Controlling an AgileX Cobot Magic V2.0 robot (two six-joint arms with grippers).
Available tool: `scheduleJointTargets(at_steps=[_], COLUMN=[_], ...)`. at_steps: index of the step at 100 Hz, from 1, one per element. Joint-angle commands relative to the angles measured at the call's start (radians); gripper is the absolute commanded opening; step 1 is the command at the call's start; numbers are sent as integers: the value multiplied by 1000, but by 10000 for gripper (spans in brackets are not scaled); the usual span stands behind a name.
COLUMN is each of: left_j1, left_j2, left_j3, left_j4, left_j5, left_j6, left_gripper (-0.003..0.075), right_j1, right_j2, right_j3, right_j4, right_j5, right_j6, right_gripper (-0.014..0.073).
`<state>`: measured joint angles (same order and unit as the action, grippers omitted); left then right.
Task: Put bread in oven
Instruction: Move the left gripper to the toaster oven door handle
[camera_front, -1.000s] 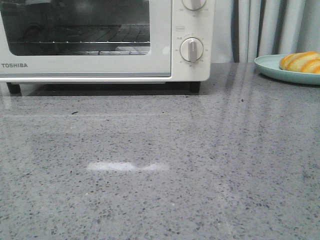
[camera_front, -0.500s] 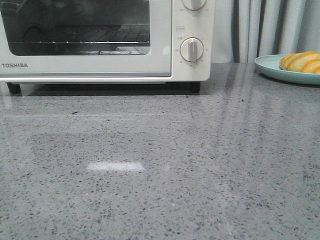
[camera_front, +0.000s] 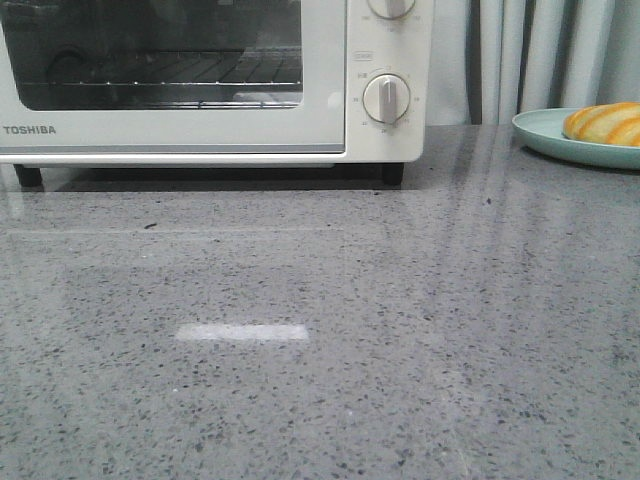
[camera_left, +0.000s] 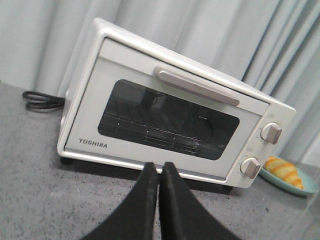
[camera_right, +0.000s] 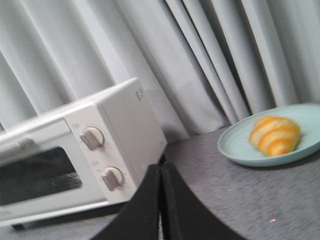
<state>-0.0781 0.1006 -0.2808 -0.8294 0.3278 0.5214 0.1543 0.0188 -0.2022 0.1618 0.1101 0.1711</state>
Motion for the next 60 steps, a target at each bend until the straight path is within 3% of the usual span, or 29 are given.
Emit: scheduleJointTargets(at_steps=[1,20,60], left_j1=[-9,-21,-287], left_j2=[157,453,844], left_j3=[-144,-344,-646], left_j4=[14,-5,-6], left_j5=[20,32,-85], left_j6=[99,176,280], left_gripper=[-21,-21,-21], right_j1=[3,3,3], right_j2=[72,213,267], right_j3=[-99,-203,-229], right_j4=[-131,-141,-141], right_j5=[-1,-1,43], right_j6=[-6,-6,-6], right_gripper=[-69,-69,-69])
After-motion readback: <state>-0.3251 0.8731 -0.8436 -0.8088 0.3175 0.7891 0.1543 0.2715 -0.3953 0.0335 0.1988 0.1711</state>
